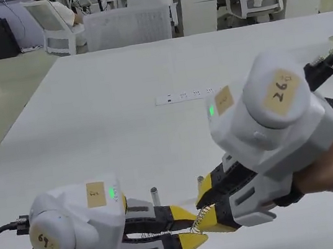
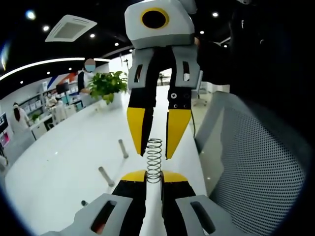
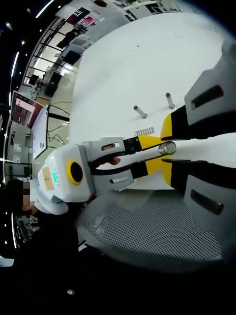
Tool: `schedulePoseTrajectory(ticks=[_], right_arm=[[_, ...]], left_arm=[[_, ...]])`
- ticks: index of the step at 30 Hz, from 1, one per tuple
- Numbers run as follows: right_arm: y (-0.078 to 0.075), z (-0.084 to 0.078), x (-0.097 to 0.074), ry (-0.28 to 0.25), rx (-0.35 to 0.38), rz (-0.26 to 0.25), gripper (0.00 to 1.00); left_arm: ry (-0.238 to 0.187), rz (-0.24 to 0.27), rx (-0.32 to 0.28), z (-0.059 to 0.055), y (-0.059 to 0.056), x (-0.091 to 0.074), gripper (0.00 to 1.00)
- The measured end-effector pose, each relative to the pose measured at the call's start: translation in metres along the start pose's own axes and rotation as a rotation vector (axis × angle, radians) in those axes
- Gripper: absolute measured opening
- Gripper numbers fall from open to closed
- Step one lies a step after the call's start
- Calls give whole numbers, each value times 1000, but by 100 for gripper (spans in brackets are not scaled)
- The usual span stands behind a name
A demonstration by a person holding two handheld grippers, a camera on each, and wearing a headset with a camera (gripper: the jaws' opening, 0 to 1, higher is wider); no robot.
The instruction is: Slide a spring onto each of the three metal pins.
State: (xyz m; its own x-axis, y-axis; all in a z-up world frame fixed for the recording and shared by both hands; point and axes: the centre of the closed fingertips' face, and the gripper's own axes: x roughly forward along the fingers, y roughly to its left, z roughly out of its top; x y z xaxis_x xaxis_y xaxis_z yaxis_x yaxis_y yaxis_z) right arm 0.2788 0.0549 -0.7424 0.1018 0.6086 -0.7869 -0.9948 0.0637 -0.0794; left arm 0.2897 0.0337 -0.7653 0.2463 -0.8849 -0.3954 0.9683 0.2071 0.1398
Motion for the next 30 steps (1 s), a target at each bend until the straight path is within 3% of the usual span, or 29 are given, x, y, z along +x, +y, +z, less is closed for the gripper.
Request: schedulePoseTrajectory(ticks=[7, 30], right_arm=[[0, -7, 5, 31, -3, 7, 12], [2, -10, 6, 52, 18, 24, 8]], left_arm=[[-8, -5, -1, 2, -1, 0, 2], [-38, -21, -22, 9, -5, 2, 3]])
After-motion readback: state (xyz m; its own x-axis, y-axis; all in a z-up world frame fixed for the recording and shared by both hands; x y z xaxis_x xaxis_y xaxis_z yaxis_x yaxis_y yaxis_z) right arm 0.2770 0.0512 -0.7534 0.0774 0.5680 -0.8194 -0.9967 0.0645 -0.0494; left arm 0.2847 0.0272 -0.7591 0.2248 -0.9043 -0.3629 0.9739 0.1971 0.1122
